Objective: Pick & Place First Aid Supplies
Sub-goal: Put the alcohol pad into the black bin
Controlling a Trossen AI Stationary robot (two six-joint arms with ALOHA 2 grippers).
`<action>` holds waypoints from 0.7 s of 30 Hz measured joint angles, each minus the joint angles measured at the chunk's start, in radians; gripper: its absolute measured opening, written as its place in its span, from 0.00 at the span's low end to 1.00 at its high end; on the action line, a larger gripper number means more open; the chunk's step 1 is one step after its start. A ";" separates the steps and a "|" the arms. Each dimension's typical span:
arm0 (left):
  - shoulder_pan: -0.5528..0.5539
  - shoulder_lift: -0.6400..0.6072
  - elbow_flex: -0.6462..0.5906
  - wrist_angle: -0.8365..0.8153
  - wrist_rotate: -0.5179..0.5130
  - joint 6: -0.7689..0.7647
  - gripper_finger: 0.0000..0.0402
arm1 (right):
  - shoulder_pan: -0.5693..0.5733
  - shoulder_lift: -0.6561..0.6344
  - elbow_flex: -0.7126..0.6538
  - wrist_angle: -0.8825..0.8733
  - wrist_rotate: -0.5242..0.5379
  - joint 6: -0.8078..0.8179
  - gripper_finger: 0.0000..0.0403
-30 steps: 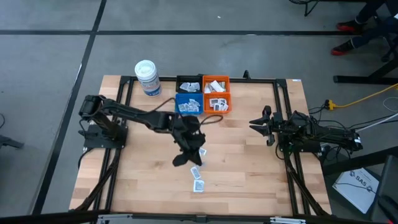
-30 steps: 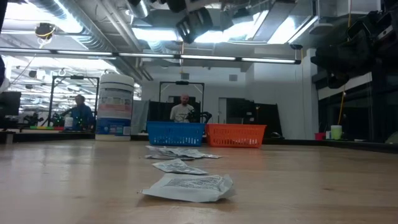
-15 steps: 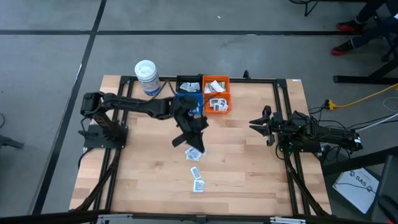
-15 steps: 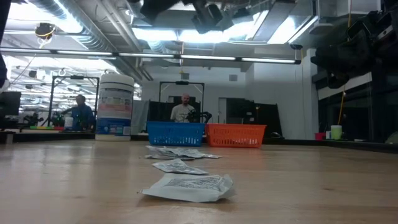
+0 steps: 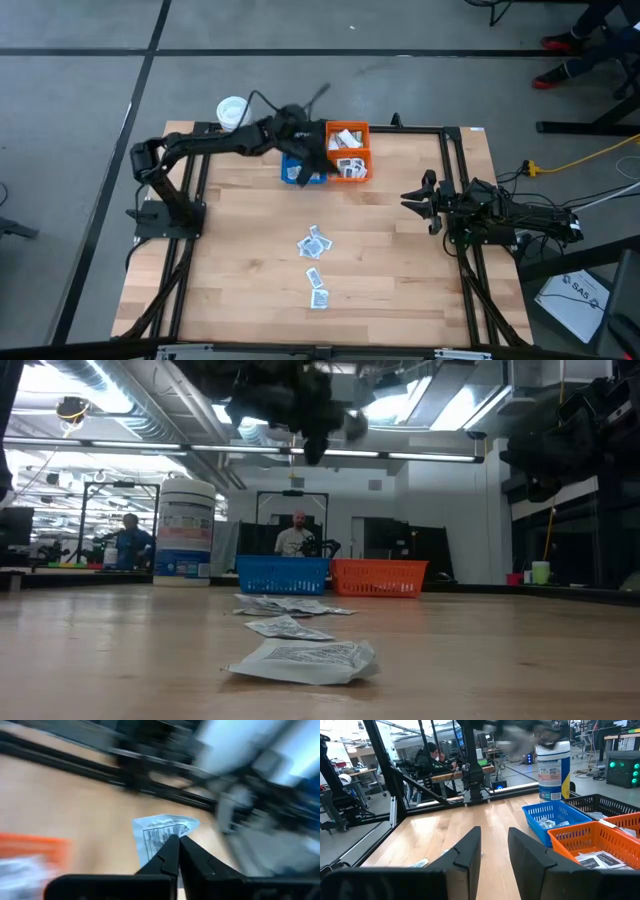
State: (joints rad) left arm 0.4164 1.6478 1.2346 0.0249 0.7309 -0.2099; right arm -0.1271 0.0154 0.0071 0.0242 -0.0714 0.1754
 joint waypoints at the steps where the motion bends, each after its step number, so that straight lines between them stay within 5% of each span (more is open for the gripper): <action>1: 0.022 0.000 0.000 -0.002 -0.063 0.012 0.01 | 0.000 0.000 0.000 0.000 0.000 0.000 0.25; 11: 0.194 0.010 0.001 -0.216 -0.667 0.189 0.01 | 0.000 0.000 0.000 0.000 0.000 0.000 0.25; 21: 0.242 0.094 0.001 -0.271 -0.745 0.307 0.01 | 0.000 0.000 0.000 0.000 0.000 0.000 0.25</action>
State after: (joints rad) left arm 0.6586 1.7417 1.2358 -0.2465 -0.0146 0.0971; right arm -0.1268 0.0156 0.0074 0.0242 -0.0713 0.1756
